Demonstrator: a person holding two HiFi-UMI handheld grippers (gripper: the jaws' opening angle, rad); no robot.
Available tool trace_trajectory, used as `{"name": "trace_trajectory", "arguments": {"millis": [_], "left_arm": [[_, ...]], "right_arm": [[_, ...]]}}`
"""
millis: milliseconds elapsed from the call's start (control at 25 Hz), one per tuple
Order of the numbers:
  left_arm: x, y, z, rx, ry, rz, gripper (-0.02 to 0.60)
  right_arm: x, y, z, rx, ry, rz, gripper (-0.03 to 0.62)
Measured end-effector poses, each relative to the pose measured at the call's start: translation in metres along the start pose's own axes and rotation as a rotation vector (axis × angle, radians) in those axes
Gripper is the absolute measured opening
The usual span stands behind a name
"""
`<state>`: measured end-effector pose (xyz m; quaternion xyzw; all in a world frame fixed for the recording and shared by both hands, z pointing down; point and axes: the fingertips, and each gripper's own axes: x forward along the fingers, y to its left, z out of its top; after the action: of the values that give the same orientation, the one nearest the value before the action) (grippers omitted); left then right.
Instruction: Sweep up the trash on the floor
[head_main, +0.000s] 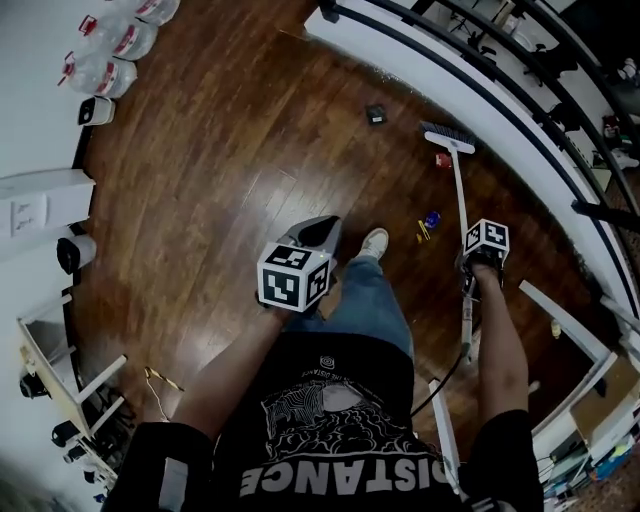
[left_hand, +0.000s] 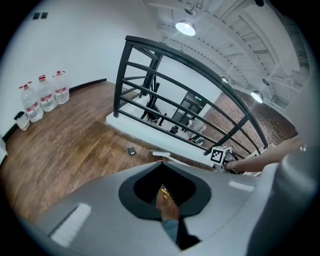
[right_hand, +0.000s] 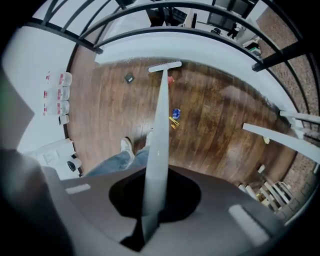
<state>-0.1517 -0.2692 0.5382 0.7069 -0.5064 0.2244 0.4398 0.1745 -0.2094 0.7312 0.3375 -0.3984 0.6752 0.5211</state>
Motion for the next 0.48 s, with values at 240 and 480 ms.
{"name": "trace_trajectory", "arguments": {"millis": [240,480], "left_arm": [[-0.001,-0.006,-0.015,0.007,0.041,0.008,0.005],[-0.003,-0.009,-0.019,0.069,0.057,-0.057,0.005]], "right_arm": [[0.026,0.009,-0.022,0.046,0.021,0.078,0.0],[0.052,0.016,-0.074,0.114,0.037,0.139,0.0]]}}
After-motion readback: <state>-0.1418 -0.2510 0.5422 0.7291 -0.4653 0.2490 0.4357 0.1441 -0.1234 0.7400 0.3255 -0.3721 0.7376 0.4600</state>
